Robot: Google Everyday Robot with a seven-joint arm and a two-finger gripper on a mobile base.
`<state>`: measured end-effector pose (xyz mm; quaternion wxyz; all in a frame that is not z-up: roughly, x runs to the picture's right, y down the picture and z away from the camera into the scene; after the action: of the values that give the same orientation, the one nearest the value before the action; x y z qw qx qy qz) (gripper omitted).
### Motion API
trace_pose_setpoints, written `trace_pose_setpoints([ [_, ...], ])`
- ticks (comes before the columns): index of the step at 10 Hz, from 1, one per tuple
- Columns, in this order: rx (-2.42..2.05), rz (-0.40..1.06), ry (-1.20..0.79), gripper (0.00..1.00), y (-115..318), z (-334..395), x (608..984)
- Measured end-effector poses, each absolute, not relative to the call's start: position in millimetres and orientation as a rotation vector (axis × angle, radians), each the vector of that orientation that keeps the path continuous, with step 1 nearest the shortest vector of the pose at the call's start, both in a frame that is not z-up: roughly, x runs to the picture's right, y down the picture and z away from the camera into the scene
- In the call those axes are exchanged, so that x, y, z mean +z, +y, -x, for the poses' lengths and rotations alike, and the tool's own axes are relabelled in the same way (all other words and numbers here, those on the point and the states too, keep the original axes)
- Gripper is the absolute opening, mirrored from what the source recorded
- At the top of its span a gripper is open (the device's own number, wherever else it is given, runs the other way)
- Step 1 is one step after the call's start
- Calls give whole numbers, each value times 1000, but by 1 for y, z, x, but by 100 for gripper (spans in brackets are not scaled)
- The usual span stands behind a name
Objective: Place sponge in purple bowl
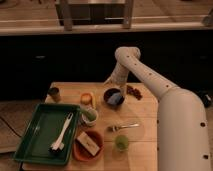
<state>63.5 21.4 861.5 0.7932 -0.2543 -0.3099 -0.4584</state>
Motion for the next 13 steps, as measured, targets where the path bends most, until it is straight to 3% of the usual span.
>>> trace_pose_setpoints([
  [13,-982,569,-655,80,22,-67,864],
])
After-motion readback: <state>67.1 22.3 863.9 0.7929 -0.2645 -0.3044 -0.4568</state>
